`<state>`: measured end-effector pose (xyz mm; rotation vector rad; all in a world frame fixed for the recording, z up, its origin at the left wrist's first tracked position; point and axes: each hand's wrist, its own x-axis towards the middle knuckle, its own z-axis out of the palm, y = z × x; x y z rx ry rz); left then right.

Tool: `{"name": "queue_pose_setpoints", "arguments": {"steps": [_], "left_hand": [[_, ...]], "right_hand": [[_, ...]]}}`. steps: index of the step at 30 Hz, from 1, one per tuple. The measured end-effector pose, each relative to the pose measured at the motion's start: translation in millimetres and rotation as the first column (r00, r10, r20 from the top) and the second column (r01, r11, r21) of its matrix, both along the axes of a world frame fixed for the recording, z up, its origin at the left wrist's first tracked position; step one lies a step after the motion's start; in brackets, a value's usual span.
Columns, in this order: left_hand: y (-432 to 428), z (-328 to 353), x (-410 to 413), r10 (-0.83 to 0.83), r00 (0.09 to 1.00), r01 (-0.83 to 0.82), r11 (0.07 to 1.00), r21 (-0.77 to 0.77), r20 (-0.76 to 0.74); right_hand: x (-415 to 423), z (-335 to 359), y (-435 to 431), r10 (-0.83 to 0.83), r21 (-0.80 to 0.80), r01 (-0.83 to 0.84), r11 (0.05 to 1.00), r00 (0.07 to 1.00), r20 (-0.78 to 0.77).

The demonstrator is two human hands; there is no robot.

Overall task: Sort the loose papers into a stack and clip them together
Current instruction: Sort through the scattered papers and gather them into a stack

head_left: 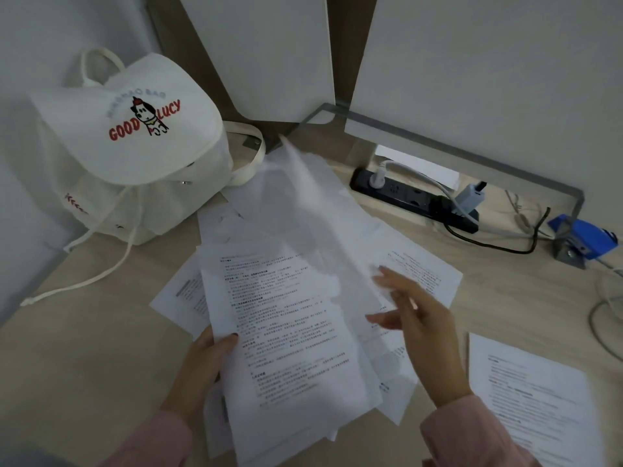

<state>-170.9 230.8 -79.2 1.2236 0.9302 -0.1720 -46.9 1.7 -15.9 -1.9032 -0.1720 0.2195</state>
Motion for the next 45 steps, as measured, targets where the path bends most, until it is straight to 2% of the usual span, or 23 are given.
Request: {"name": "queue_pose_setpoints", "arguments": {"steps": [4,7,12,16,20,22,25,27,31,36,39,43,45], "left_hand": [[-15.8,0.3,-7.1,0.080,0.997,-0.081,0.996,0.037,0.005],[-22.9,-4.0,-14.1,0.161,0.987,-0.161,0.987,0.017,-0.015],[-32.2,-2.2,-37.8,0.146,0.989,-0.145,0.989,-0.026,0.025],[-37.7,-2.7,-53.1,0.171,0.985,-0.172,0.983,-0.057,-0.020],[-43.2,-5.3,-58.4,0.319,0.946,-0.325,0.935,-0.144,-0.064],[-47.0,-6.1,-60.3,0.347,0.937,-0.349,0.934,-0.082,-0.042],[-52.3,-8.3,-63.6,0.211,0.976,-0.199,0.968,0.155,-0.061],[-53.0,-8.7,-64.8,0.178,0.983,-0.165,0.966,0.197,-0.048],[-43.4,-2.4,-76.5,0.210,0.978,-0.210,0.954,0.212,0.023],[-19.3,-4.5,-95.9,0.328,0.944,-0.330,0.919,0.215,0.044],[-5.5,-9.2,-101.4,0.344,0.939,-0.342,0.923,0.175,0.019],[1.7,-15.3,-103.0,0.298,0.955,-0.294,0.941,0.168,0.006],[4.1,-18.4,-102.2,0.295,0.956,-0.290,0.944,0.157,-0.006]], "right_hand": [[-30.7,-20.7,-13.6,0.283,-0.102,-0.277,0.956,0.958,0.053],[-48.7,-38.4,-25.9,0.371,-0.133,-0.363,0.922,0.928,0.043],[-64.5,-65.6,-45.6,0.383,-0.167,-0.382,0.909,0.923,-0.031],[-71.6,-80.9,-58.3,0.372,-0.186,-0.387,0.903,0.921,-0.114],[-78.1,-89.9,-64.1,0.380,-0.139,-0.415,0.899,0.898,-0.221],[-80.2,-90.6,-62.4,0.396,-0.134,-0.438,0.889,0.883,-0.253],[-79.5,-84.7,-57.0,0.431,-0.185,-0.494,0.849,0.852,-0.297],[-72.6,-77.7,-50.4,0.413,-0.234,-0.488,0.841,0.859,-0.303],[-40.5,-72.4,-25.7,0.282,-0.379,-0.351,0.857,0.932,-0.226],[5.6,-72.8,15.8,0.155,-0.557,-0.234,0.797,0.970,-0.187],[23.4,-76.1,34.9,0.147,-0.643,-0.223,0.733,0.974,-0.170],[29.5,-83.7,48.2,0.160,-0.771,-0.227,0.595,0.974,-0.163],[29.3,-86.4,50.4,0.147,-0.781,-0.224,0.583,0.974,-0.170]]}}
